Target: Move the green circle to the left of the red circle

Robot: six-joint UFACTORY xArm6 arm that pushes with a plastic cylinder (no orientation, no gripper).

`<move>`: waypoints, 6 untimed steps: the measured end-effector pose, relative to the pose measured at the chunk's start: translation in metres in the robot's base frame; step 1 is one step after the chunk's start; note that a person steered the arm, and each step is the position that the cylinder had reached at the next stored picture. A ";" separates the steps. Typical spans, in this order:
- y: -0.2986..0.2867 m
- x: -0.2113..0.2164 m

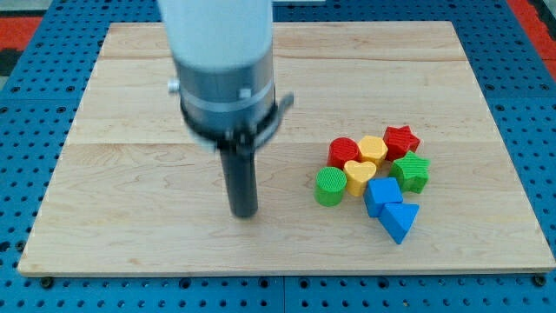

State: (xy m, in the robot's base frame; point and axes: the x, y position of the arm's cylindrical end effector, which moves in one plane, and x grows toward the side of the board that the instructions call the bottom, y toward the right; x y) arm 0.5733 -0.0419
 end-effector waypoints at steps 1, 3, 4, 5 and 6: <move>0.058 0.021; 0.096 -0.069; 0.100 -0.071; 0.089 -0.090; 0.070 -0.076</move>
